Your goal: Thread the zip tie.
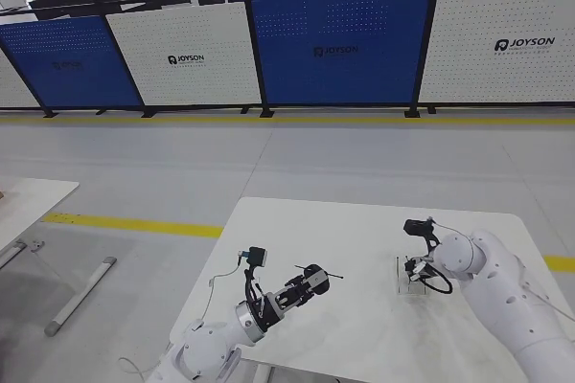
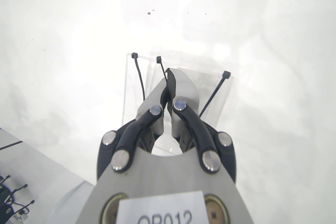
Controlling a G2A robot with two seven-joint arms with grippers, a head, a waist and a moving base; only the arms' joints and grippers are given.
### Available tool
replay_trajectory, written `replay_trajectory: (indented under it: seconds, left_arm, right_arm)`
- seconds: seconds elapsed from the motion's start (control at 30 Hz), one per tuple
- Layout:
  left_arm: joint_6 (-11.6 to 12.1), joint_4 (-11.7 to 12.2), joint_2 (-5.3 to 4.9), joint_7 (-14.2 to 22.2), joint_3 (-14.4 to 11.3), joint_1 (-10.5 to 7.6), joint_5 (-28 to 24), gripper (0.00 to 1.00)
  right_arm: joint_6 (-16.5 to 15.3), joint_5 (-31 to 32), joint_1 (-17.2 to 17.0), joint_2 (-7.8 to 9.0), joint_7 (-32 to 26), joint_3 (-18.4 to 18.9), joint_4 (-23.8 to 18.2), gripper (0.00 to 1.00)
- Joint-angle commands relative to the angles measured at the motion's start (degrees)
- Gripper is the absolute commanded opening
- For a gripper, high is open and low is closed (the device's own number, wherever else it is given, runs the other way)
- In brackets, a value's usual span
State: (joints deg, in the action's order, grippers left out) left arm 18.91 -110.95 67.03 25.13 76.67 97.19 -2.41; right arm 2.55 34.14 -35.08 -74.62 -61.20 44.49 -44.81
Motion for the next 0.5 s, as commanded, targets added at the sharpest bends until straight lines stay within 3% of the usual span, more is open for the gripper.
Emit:
replay_trajectory:
  seconds: [0.0,0.27,0.47]
  left_arm:
    - [0.0,0.0,0.00,0.0,0.0,0.00,0.0,0.00]
    - [0.0,0.0,0.00,0.0,0.0,0.00,0.0,0.00]
    - [0.0,0.0,0.00,0.0,0.0,0.00,0.0,0.00]
  right_arm:
    - [-0.1,0.2,0.1,-0.03,-0.1,0.1,0.0,0.00]
    - [-0.8,1.4,-0.6,0.39,-0.7,0.9,-1.7,0.00]
    - [-0.8,3.1,-3.3,2.06,-0.8,3.8,-7.1,0.00]
